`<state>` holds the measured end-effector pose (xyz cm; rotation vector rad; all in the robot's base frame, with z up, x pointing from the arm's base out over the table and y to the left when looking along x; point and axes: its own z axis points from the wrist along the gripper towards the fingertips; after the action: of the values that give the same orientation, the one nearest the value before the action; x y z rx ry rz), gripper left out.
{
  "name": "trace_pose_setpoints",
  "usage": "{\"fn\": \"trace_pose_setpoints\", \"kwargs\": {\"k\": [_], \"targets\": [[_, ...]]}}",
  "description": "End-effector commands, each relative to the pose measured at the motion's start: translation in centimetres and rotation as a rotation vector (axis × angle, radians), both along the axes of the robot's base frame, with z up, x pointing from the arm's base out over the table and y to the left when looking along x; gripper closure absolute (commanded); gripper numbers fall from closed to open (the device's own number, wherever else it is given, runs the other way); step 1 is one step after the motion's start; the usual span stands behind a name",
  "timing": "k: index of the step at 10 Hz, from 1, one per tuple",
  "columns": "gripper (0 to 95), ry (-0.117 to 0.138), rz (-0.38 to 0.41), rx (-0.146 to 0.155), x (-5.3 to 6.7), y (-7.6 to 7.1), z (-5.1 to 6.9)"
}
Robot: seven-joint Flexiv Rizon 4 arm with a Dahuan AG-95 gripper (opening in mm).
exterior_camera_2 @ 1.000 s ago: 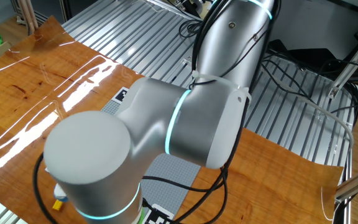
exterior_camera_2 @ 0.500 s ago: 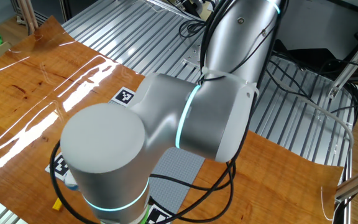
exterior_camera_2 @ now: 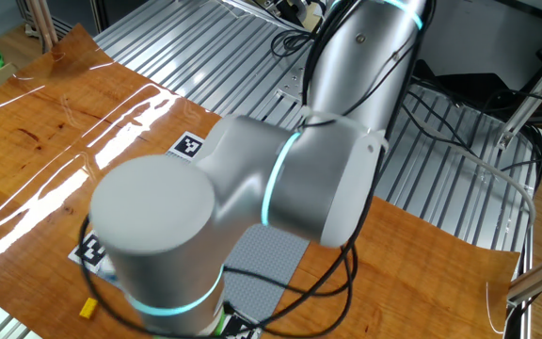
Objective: Stack small Lego blocks one on top of the other
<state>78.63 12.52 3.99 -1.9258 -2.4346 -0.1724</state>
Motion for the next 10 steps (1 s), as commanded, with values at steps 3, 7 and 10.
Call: {"fn": "trace_pose_setpoints", "kwargs": {"k": [3, 7, 10], "targets": [[38.0, 0.001, 0.008, 0.004, 0.36, 0.15, 0.03], [38.0, -0.001, 0.042, 0.001, 0.37, 0.14, -0.04], [38.0, 0.018, 0.091, -0.012, 0.37, 0.14, -0.03]]}}
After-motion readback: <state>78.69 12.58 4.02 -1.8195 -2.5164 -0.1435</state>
